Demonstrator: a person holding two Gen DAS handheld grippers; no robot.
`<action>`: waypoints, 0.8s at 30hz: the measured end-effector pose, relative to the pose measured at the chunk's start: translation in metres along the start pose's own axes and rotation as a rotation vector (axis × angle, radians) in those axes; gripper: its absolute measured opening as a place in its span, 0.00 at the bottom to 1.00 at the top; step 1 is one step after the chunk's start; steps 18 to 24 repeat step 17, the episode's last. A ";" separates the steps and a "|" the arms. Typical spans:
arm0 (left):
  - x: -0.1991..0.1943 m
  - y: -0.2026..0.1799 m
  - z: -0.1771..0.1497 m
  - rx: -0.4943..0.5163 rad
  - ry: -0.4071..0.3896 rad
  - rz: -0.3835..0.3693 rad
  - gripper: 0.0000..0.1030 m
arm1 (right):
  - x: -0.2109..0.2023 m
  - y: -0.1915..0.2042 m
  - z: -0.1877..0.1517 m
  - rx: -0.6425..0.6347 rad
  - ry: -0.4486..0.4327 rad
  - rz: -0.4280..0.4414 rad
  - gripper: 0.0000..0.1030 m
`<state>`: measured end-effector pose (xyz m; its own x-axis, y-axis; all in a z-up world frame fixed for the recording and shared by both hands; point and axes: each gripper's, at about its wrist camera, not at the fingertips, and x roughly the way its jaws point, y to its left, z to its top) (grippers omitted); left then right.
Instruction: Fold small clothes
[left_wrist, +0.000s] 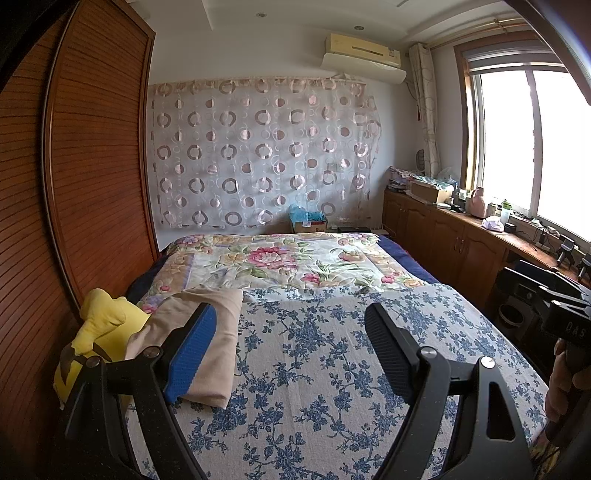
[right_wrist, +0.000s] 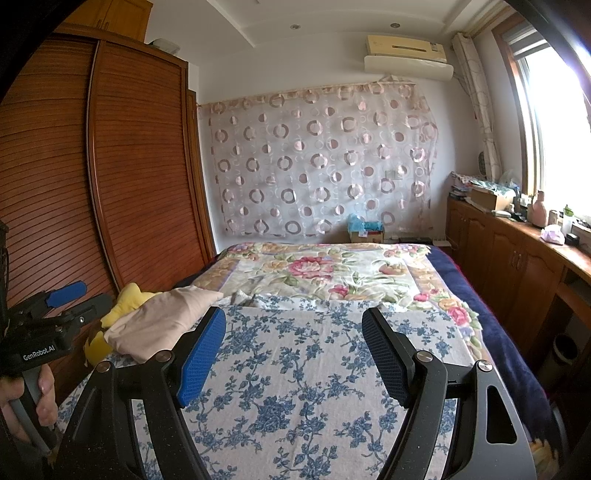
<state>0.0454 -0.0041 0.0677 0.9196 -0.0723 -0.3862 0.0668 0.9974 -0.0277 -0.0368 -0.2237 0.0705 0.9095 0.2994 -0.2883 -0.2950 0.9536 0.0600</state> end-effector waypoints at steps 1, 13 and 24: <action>0.000 0.000 0.000 0.000 0.000 0.000 0.81 | 0.000 0.000 0.000 0.000 0.000 0.001 0.76; 0.000 0.000 -0.001 -0.001 -0.001 0.000 0.81 | 0.000 0.000 0.000 0.000 0.000 0.001 0.76; 0.000 0.000 -0.001 0.000 -0.001 0.000 0.81 | 0.000 0.000 0.000 0.000 0.000 0.001 0.76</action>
